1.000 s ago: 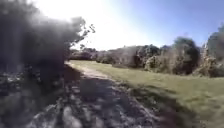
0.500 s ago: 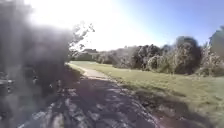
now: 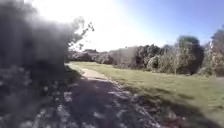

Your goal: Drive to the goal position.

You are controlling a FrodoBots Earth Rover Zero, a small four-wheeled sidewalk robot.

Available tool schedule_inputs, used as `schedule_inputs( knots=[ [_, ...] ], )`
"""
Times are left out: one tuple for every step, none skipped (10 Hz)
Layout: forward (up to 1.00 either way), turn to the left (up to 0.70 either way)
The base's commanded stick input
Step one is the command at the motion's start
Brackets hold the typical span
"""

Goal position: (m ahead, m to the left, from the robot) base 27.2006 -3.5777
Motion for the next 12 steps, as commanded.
schedule_inputs(
  knots=[
    [0.5,0.27],
    [0.5,0.27],
    [0.5,0.27],
    [0.5,0.16],
    [0.5,0.0],
    [0.5,0.0],
    [0.5,0.0],
    [0.5,0.0],
    [0.5,0.0],
    [0.5,0.0],
    [0.5,0.0],
    [0.5,0.27]
  ],
)
